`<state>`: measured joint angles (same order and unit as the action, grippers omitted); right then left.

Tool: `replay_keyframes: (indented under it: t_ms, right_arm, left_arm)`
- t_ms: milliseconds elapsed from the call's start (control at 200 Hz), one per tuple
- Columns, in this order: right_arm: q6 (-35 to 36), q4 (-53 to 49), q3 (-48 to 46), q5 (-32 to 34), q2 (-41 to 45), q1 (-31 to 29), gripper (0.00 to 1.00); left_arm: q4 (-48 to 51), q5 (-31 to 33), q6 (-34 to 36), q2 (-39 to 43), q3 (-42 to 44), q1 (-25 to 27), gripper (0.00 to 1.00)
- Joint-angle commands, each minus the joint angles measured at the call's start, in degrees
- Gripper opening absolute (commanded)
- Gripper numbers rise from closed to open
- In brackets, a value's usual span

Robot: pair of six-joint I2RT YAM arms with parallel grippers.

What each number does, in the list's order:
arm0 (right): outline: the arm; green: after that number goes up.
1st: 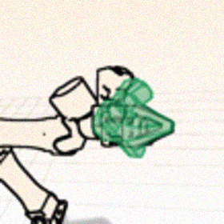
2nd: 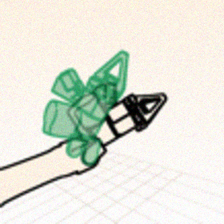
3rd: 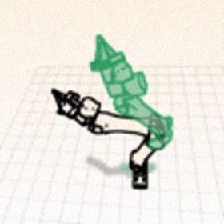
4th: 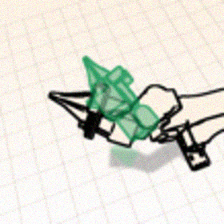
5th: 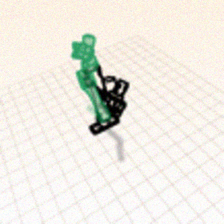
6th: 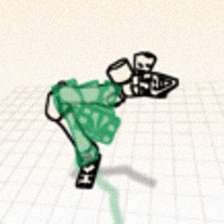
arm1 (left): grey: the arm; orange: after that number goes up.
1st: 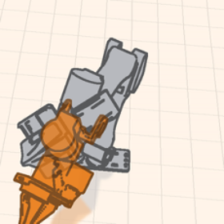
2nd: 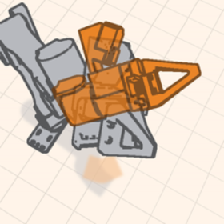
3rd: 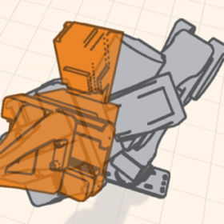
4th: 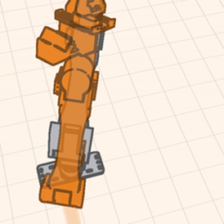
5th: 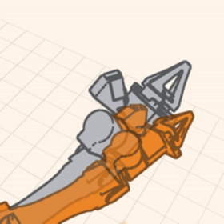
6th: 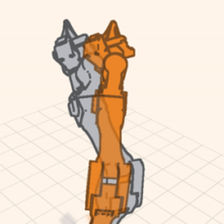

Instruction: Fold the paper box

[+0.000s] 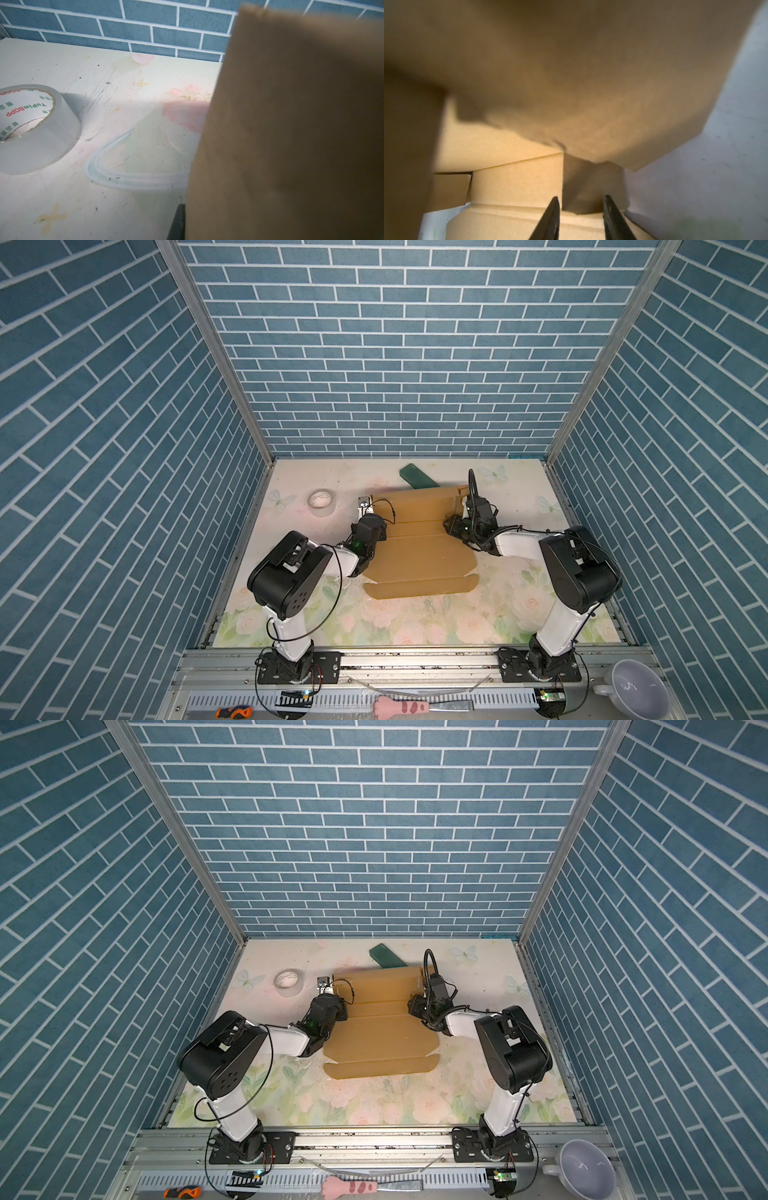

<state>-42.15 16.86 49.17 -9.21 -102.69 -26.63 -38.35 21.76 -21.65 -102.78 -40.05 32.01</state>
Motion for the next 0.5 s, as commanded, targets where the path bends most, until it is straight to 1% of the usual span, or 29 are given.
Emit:
replay_keyframes:
  t_ms: [0,150,215,340,495]
  right_arm:
    - [-0.56,1.49,1.63,-2.38,-2.07,-0.53,0.37]
    - [0.19,-0.29,1.22,-2.93,1.19,0.08,0.38]
    - [0.78,-1.15,0.49,-4.52,3.86,1.06,0.41]
    - [2.08,-3.08,-2.26,-10.91,10.84,4.67,0.48]
    - [6.42,-11.87,-4.89,-18.88,20.56,9.56,0.52]
  left_arm:
    - [9.87,-2.77,3.23,-3.21,1.56,0.33,0.00]
    - [9.96,-2.51,3.40,-2.97,1.57,0.33,0.00]
    - [10.03,-2.35,3.53,-2.73,1.64,0.34,0.00]
    - [10.77,-2.51,4.34,-2.16,1.30,0.07,0.00]
    - [11.27,-3.19,5.03,-1.90,1.21,-0.71,0.00]
